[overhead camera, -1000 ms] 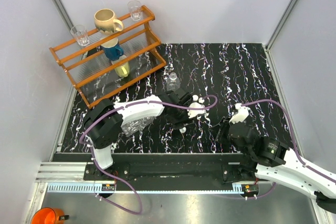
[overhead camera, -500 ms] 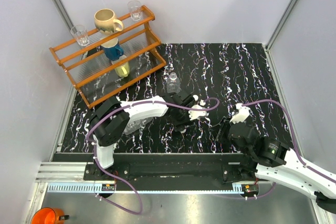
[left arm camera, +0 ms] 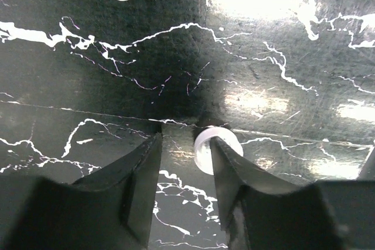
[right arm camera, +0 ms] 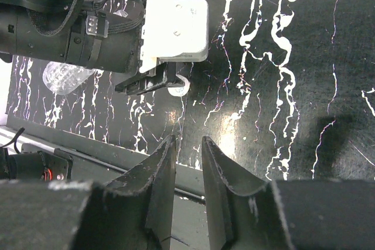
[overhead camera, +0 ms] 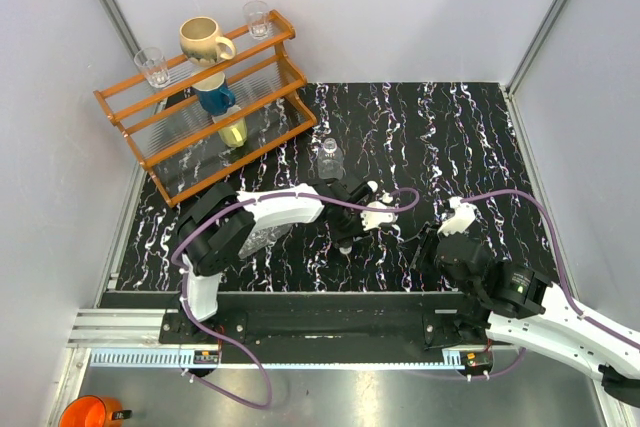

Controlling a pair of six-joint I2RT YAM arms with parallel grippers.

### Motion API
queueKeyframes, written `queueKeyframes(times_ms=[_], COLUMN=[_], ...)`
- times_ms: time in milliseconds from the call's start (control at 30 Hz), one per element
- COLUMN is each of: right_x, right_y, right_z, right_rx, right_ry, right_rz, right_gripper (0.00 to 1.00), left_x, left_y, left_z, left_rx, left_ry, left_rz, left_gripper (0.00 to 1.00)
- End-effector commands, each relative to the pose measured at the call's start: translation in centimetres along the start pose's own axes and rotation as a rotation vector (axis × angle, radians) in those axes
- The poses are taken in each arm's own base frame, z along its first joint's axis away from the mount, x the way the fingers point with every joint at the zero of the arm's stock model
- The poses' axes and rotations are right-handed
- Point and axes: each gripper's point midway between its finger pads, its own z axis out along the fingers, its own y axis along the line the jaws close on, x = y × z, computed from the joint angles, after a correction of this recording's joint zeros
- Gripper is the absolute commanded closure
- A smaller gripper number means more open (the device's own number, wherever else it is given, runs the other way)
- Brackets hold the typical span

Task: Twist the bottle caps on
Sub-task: Pick up the bottle cap from the center of the board.

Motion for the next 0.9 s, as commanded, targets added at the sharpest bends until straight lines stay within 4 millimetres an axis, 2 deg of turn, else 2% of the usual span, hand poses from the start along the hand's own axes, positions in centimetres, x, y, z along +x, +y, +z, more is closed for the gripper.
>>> queueKeyframes(times_ms=[0, 100, 233, 300, 400, 433, 467, 500, 533, 600, 633, 667, 700, 733, 800, 833, 867], right_x=[-1.3, -1.1, -1.4, -1.6, -2.3, -2.9, -3.3, -3.8, -4.6, -6.7, -7.0, -7.8, -9.2, -9.8, -10.5, -11.6, -11.2], right_y=[0.1, 0.0, 0.3, 0.7, 2.1, 3.3, 3.9, 4.4, 6.5, 8.8, 9.6, 10.2, 11.2, 11.7, 12.9, 14.3, 15.1], right_z=[-0.4, -0.3, -0.3, -0.4, -0.6, -0.8, -0.9, -1.1, -1.6, -2.9, -3.5, -4.3, -5.2, -5.6, -5.7, -6.7, -5.9], right_rx=[0.005, 0.01, 0.001, -0.018, -0.09, -0.144, -0.172, -0.207, -0.31, -0.426, -0.483, -0.521, -0.556, -0.578, -0.592, -0.631, -0.644], right_ry=[-0.046, -0.042, -0.049, -0.052, -0.067, -0.087, -0.102, -0.125, -0.164, -0.285, -0.318, -0.372, -0.464, -0.499, -0.535, -0.572, -0.55], right_rz=[0.02, 0.02, 0.009, 0.003, -0.093, -0.113, -0.143, -0.24, -0.273, -0.394, -0.441, -0.474, -0.535, -0.559, -0.635, -0.64, -0.671], right_gripper=[0.68, 0.68, 0.67, 0.65, 0.6, 0.59, 0.58, 0.55, 0.53, 0.48, 0.46, 0.44, 0.41, 0.36, 0.35, 0.35, 0.35], left_x=[-1.6, -1.7, -1.6, -1.9, -3.1, -3.7, -4.9, -5.8, -6.9, -8.5, -9.5, -9.5, -10.2, -10.4, -10.9, -10.9, -11.5], left_y=[-0.1, -0.1, -0.1, -0.3, -0.7, -0.8, -1.2, -1.4, -2.6, -2.1, -3.9, -2.5, -2.5, -2.4, -2.5, -3.0, -2.9], left_z=[0.4, 0.2, -0.5, -1.5, -4.4, -5.7, -7.9, -9.9, -11.5, -16.4, -18.6, -20.9, -23.1, -25.5, -28.4, -29.8, -30.9], left_rx=[0.016, 0.014, 0.005, 0.002, -0.001, 0.001, 0.025, 0.045, 0.127, 0.184, 0.333, 0.366, 0.412, 0.5, 0.56, 0.634, 0.645], left_ry=[-0.051, -0.055, -0.052, -0.061, -0.096, -0.117, -0.179, -0.218, -0.28, -0.391, -0.468, -0.526, -0.584, -0.646, -0.726, -0.75, -0.801], left_rz=[0.023, 0.027, 0.029, 0.03, 0.036, 0.033, 0.026, 0.01, -0.016, -0.077, -0.116, -0.181, -0.198, -0.251, -0.237, -0.272, -0.219], left_gripper=[0.61, 0.71, 0.78, 0.85, 0.94, 0.96, 0.96, 0.97, 0.98, 0.98, 0.98, 0.98, 0.98, 0.98, 0.97, 0.97, 0.97])
